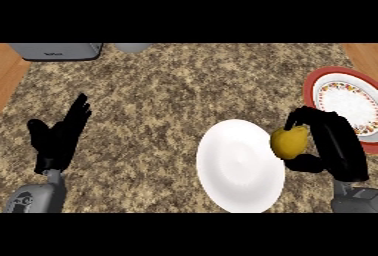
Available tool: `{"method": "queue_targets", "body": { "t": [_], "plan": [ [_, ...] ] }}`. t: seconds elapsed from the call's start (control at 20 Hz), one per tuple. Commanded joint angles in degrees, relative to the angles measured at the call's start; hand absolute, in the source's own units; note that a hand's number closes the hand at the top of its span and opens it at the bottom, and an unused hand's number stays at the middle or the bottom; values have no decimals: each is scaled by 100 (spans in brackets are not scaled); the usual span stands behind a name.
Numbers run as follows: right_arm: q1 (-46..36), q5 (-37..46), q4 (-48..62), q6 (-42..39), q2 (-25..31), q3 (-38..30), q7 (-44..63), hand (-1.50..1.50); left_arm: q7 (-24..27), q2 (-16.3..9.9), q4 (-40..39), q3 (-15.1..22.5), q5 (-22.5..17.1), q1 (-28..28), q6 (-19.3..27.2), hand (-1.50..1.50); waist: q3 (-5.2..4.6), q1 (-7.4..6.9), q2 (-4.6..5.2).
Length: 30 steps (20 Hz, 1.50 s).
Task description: Pick the lemon from the plate and place it in the plate
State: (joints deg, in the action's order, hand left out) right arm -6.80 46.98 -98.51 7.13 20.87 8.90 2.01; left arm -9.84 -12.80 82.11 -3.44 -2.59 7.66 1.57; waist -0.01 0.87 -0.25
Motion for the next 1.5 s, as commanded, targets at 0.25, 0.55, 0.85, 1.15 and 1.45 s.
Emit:
{"method": "queue_targets", "body": {
  "t": [0.25, 0.55, 0.85, 1.15, 1.45],
  "plan": [
    [-417, -1048, 698, 184, 135, -1639, -143, 150, 208, -50, -286, -106, 19, 183, -170, 0, 2, -84, 34],
    [-839, -1738, 2398, 190, 664, -2671, -1107, 150, -5, -28, -129, -116, -5, 250, -173, 0, 8, -140, 48],
    [-1935, -1721, 4529, 238, 1257, -3059, -1915, 150, 140, 218, -187, 57, 158, 216, -94, 0, 9, -200, 62],
    [-2326, -1180, 6202, 159, 1867, -2899, -2488, 150, 167, 154, -110, 26, 164, 104, -180, 0, 12, -274, 86],
    [-2821, -1351, 7504, -772, 2009, -2923, -2974, -150, -95, 320, -284, 74, 218, 614, -8, 0, 21, -294, 108]
  ]
}}
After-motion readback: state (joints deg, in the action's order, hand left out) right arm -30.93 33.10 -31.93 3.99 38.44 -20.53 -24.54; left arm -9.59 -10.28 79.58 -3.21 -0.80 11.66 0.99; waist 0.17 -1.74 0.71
